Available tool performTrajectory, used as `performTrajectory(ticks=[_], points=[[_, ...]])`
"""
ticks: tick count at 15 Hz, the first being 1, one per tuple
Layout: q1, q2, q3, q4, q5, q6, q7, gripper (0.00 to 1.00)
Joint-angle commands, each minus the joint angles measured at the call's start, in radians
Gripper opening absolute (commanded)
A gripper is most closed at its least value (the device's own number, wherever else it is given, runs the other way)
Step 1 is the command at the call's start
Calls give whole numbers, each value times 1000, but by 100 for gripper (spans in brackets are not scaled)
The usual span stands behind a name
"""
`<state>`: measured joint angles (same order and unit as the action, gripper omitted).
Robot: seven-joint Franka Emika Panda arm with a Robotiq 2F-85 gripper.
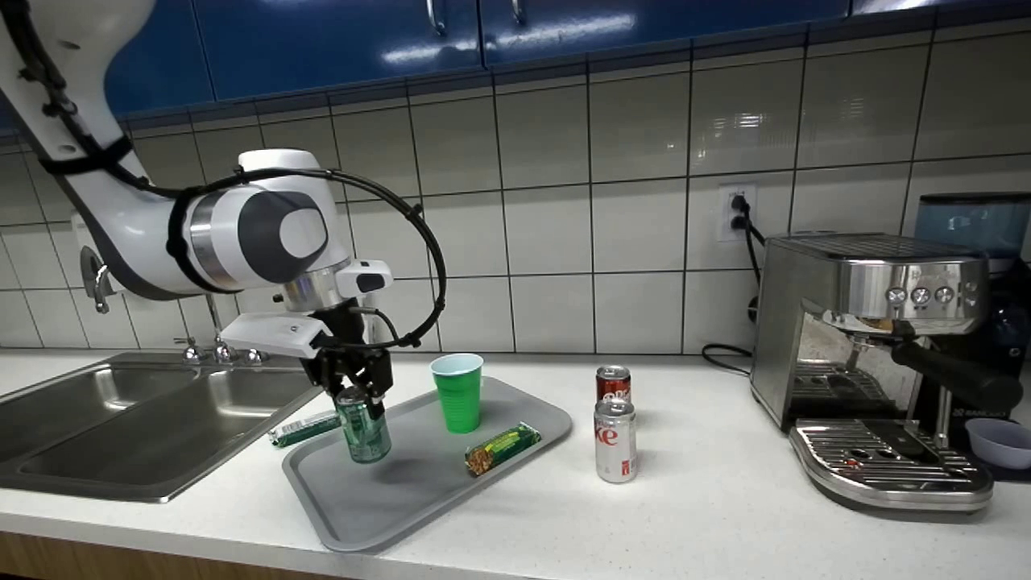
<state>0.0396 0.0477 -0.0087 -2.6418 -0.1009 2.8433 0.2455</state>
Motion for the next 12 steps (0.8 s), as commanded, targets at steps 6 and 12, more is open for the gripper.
performTrajectory(ticks=[6,12], points=[[-50,-4,-25,-16,71,3,-151,38],[-66,15,-38,-19,65,-1,-178,38]])
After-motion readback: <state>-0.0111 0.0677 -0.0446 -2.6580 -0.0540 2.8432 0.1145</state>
